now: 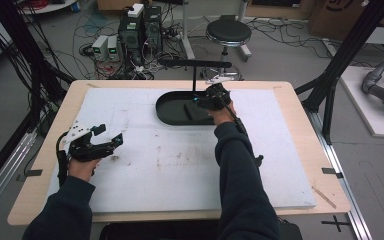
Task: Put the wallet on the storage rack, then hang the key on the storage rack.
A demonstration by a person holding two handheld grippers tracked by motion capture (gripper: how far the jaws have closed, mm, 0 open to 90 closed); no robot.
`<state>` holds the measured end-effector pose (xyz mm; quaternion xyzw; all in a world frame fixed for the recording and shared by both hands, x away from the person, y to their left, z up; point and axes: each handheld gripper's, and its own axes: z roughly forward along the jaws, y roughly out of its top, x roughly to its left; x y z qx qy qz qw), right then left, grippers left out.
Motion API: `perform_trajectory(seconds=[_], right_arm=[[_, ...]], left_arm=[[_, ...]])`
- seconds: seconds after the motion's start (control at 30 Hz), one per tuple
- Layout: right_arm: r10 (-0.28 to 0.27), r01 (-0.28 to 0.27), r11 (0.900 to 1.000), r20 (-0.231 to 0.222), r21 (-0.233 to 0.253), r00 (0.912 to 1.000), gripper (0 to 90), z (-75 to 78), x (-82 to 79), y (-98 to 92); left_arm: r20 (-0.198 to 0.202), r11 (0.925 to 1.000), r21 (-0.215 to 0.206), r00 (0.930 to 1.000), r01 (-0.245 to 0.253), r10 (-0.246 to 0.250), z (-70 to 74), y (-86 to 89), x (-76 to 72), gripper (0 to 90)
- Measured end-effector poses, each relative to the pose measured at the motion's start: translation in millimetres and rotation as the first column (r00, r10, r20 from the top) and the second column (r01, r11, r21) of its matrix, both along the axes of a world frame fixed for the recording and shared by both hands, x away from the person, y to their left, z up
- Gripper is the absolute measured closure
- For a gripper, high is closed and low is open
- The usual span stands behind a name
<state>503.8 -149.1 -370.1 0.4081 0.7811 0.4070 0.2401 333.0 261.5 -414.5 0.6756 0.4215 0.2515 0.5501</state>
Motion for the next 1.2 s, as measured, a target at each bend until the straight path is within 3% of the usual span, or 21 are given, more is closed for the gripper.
perform_trajectory(seconds=[0.13, 0.2, 0.3, 0.37, 0.43, 0.5, 0.57, 0.63, 0.83, 1.03, 1.2], right_arm=[[0.017, -0.017, 1.000, 0.017, 0.014, 0.9997, 31.7, 26.9, -19.9, -29.3], [0.022, -0.022, 1.000, 0.008, 0.009, 0.9997, 30.4, 30.8, -24.8, -35.3], [0.030, -0.030, 0.999, -0.012, -0.024, 0.9995, 26.5, 40.9, -40.7, -49.6], [0.027, -0.027, 0.999, -0.021, -0.020, 0.9994, 24.7, 49.1, -54.4, -60.8], [0.046, -0.046, 0.999, 0.023, -0.004, 0.9987, 22.2, 51.6, -77.1, -75.3], [0.031, -0.031, 0.999, 0.007, -0.018, 0.9995, 21.4, 50.8, -82.3, -79.3], [0.043, -0.043, 0.999, 0.032, 0.000, 0.9986, 21.4, 45.4, -96.4, -88.2], [0.025, -0.024, 0.999, 0.038, -0.025, 0.9990, 21.4, 38.5, -108.5, -95.3], [-0.008, 0.008, 0.999, 0.004, -0.041, 1.0000, 21.4, 17.0, -133.1, -111.9], [-0.032, 0.034, 0.997, 0.029, -0.064, 0.9991, 21.4, 13.6, -152.0, -116.2], [-0.040, 0.041, 0.997, 0.015, -0.068, 0.9991, 21.4, 7.6, -164.4, -114.9]], left_arm=[[0.001, 1.0000, 0.001, 1.0000, -0.003, 0.003, 0.2, 1.4, -0.9, 18.9], [-0.003, 1.0000, 0.001, 1.0000, -0.001, 0.001, -0.6, 1.7, -0.4, 19.0], [0.004, 1.0000, 0.007, 1.0000, 0.000, 0.000, 0.3, 2.7, -1.3, 19.0], [0.005, 1.0000, 0.004, 1.0000, -0.001, 0.001, 1.1, 3.4, -2.0, 18.9], [0.005, 1.0000, 0.001, 1.0000, -0.001, 0.001, 0.8, 3.7, -2.6, 18.9], [0.002, 1.0000, 0.004, 1.0000, 0.001, -0.001, 0.1, 3.8, -3.0, 18.9], [0.003, 1.0000, 0.001, 1.0000, -0.001, 0.001, 0.4, 3.7, -2.9, 18.9], [0.004, 1.0000, 0.002, 1.0000, -0.002, 0.002, 0.8, 3.7, -3.1, 19.0], [-0.001, 1.0000, 0.008, 1.0000, 0.002, -0.002, 0.0, 0.5, -4.3, 18.9], [0.003, 0.9999, 0.012, 1.0000, 0.003, -0.003, 0.3, 1.4, -6.2, 19.0], [0.004, 1.0000, 0.003, 1.0000, -0.001, 0.001, 0.8, 2.5, -6.8, 18.9]])
